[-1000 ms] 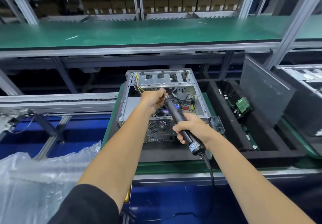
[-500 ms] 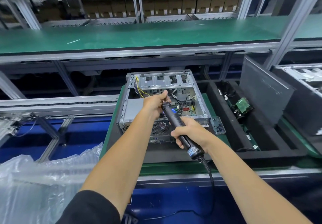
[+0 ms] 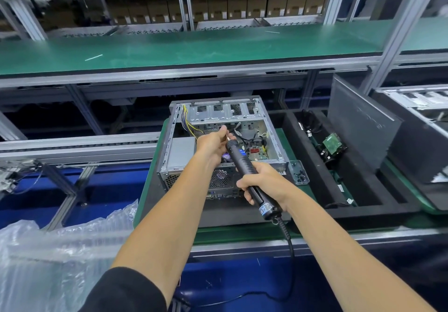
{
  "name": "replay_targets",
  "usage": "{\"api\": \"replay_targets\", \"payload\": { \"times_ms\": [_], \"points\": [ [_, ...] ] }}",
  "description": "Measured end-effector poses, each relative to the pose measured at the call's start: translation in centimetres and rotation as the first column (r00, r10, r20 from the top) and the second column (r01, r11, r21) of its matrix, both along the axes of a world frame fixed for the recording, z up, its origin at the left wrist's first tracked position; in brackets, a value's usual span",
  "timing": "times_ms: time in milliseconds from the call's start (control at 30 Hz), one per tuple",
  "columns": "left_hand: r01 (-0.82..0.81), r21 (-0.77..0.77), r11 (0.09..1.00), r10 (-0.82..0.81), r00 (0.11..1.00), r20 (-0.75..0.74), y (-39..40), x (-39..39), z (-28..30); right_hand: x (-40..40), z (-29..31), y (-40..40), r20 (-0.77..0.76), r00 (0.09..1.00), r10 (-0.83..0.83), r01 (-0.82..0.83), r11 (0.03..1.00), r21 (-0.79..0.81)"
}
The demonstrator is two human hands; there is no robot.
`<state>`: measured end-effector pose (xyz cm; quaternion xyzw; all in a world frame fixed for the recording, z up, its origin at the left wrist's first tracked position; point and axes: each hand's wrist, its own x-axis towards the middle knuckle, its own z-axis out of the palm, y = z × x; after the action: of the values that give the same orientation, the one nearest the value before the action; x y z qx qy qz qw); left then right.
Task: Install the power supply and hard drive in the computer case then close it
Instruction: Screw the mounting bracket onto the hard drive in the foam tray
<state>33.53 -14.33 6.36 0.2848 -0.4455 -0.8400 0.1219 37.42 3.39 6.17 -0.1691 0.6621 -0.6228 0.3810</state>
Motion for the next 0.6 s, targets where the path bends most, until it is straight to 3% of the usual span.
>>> {"api": "replay_targets", "payload": {
  "times_ms": [133,600],
  "points": [
    [0.011,-0.166,0.986,0.003,0.997,0.083,-0.7,-0.2,-0.5,-0.2,0.2,-0.1,-0.038,0.999,-0.004,0.006,0.998,0.063],
    [0.009,-0.217,0.976,0.021,0.991,0.135,-1.3,-0.7,-0.7,-0.6,-0.3,-0.6,-0.145,0.989,0.019,0.005,0.987,0.160]
  ]
}}
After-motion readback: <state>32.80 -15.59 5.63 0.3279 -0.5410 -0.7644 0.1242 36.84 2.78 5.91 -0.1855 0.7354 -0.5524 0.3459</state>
